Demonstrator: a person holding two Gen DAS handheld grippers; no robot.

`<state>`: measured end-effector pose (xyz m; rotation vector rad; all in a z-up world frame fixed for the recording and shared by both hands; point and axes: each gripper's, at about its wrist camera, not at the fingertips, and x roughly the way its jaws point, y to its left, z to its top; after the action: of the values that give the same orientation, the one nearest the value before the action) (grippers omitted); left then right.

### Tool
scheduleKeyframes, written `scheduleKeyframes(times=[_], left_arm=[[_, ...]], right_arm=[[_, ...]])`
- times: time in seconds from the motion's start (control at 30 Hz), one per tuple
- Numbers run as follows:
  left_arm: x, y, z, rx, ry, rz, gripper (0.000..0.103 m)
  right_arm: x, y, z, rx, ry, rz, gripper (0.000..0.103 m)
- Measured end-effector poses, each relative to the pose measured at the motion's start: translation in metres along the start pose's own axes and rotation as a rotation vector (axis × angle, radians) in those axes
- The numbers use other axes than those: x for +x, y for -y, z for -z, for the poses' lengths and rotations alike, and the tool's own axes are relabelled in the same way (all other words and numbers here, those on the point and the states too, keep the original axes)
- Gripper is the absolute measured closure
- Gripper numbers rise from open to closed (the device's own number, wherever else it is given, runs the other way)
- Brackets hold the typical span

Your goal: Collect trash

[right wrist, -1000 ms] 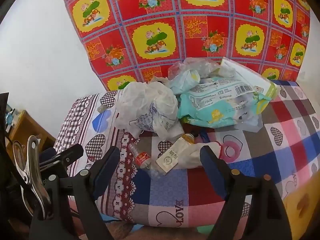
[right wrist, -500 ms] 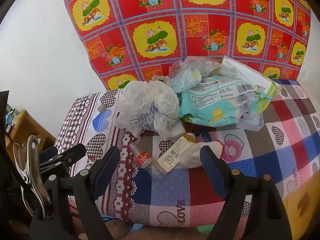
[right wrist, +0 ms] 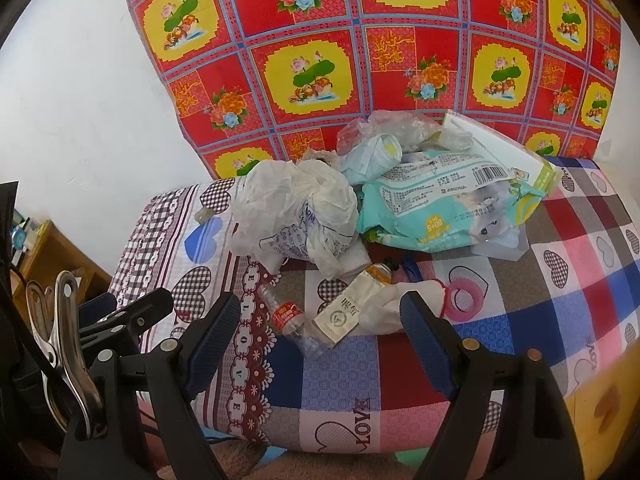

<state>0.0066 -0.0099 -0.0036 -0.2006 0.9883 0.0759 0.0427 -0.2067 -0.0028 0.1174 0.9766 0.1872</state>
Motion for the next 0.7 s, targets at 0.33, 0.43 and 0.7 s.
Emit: scheduleKeyframes(times=[0.33,0.43,0.7], left_arm=[[0.0,0.0023,0.0019,-0.001,-0.001,-0.001,0.009],[-0.0004,0.003,0.0026,0.001,-0.001,0.0,0.009],[-0.0012,0.0034,0.0026,0.004,-0.001,0.002,0.009]], right_arm=[[-0.0022,0.0012,-0.0005,0.001,-0.001,-0.002,0.019],[-0.0026,0.0011,-0.0004,0.002,-0.001,-0.002,0.019],[-0.0028,0.0006,0.0007,0.001,-0.002,-0.002,0.019]])
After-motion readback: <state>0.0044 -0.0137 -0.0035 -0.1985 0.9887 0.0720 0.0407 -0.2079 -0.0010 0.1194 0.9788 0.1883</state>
